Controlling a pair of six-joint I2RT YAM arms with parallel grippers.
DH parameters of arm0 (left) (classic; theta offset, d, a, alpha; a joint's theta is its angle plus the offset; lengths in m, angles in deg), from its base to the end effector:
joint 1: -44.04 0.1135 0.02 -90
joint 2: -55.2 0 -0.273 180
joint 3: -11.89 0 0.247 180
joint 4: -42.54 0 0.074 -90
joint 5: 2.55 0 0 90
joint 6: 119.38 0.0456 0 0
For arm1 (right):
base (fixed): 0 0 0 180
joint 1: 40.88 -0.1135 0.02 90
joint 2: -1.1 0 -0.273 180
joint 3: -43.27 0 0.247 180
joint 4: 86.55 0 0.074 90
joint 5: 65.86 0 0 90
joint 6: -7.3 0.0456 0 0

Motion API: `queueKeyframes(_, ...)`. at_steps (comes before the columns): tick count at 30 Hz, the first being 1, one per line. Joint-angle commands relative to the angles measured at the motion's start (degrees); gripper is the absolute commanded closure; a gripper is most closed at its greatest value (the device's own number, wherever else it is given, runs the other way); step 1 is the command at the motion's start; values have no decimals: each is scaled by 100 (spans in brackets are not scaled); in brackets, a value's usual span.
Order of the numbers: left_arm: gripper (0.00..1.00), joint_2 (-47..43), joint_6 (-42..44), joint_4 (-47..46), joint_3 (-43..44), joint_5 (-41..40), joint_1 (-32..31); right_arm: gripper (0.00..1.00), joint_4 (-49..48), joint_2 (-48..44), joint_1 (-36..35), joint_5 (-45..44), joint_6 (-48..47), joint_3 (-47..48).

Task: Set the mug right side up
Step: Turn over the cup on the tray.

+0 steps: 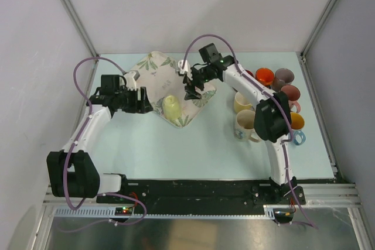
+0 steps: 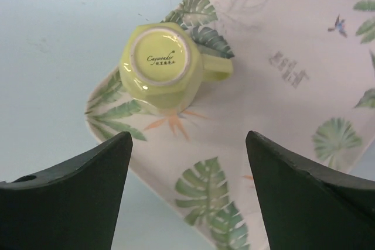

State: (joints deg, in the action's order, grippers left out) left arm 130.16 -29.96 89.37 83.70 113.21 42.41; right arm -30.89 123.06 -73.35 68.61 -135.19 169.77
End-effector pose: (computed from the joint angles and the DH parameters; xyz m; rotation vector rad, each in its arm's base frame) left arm 0.2691 -0.0275 0.2755 0.2215 2.3945 -0.5647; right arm 0.3858 0.2834 0.2817 -1.7545 1.4366 0.7659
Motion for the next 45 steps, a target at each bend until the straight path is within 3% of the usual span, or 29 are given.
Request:
queueKeyframes(1,24,-111,36,-49,37,-77,88,15,838,632,-182,375,-1506,826)
queueKeyframes(6,24,-211,49,-1,-53,-131,113,14,933,937,-403,365,-1949,1009)
queueKeyframes(12,24,-276,49,13,-166,-124,119,13,378,1016,-544,507,-1380,891)
queueKeyframes(16,24,-296,49,2,-207,-95,122,26,-362,987,-572,329,21,691)
queueKeyframes(20,24,-270,49,-2,-213,-34,122,37,-1614,712,-563,-401,2310,-94)
queueKeyframes(27,24,-149,33,-11,-137,8,122,39,-2593,-264,-728,-2647,4755,-1534)
queueKeyframes(29,25,-135,21,-33,-130,8,124,35,-2582,-412,-720,-2531,5169,-1610)
queueKeyframes(30,24,-133,22,-34,-127,13,122,33,-2567,-459,-683,-2052,5244,-1615)
queueKeyframes(34,24,-162,22,-39,-166,10,126,30,-2484,-548,-378,-125,5274,-1533)
queueKeyframes(38,24,-186,30,-42,-208,-11,125,30,-2335,-542,52,711,4674,-1393)
queueKeyframes(42,24,-167,44,-39,-215,-21,123,28,-1254,-161,359,936,2815,-629)
queueKeyframes(45,24,-142,48,-28,-188,-31,127,26,-17,374,386,767,839,228)
